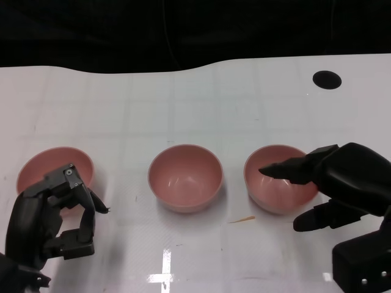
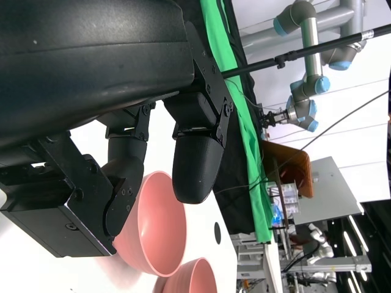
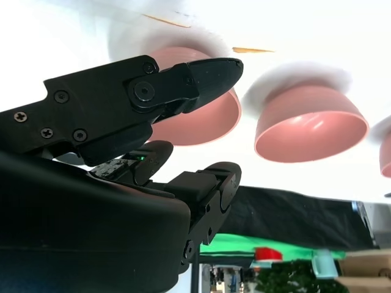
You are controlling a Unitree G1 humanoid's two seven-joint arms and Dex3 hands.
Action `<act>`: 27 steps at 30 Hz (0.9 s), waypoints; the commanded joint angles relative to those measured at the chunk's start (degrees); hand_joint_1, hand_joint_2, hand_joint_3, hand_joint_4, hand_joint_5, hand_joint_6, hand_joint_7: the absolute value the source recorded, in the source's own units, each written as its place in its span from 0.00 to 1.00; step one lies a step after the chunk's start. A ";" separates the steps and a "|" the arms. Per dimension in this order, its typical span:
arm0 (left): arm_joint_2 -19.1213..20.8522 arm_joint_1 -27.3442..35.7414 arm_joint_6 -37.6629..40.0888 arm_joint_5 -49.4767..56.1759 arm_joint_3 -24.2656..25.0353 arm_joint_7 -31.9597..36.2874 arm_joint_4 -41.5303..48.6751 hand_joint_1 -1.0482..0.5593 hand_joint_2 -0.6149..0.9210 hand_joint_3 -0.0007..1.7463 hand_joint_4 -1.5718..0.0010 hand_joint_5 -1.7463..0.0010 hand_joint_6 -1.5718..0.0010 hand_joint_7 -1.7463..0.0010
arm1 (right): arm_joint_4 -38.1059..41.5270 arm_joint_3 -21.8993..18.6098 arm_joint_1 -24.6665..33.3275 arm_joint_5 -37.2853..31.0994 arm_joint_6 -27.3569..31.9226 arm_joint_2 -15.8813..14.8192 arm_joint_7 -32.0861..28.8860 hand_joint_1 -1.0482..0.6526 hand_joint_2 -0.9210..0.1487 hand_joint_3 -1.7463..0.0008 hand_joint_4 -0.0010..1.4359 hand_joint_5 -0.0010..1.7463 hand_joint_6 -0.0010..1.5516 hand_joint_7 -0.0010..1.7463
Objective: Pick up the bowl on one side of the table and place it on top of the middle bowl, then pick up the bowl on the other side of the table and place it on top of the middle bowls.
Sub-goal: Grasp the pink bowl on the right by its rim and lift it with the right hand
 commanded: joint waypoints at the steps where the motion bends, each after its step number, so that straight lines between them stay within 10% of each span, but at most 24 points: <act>1: 1.63 0.12 -1.34 2.41 0.30 1.64 0.19 0.72 0.72 0.87 0.38 0.00 0.49 0.00 | -2.07 1.88 -1.68 -3.37 2.50 -1.08 1.08 0.05 0.00 0.89 0.39 0.01 0.28 0.01; 27: 0.49 0.10 -0.59 0.34 0.12 1.90 -0.64 0.71 0.71 0.87 0.35 0.00 0.46 0.00 | -6.16 10.09 -7.05 -11.64 12.09 0.15 7.27 0.08 0.00 0.92 0.46 0.05 0.37 0.02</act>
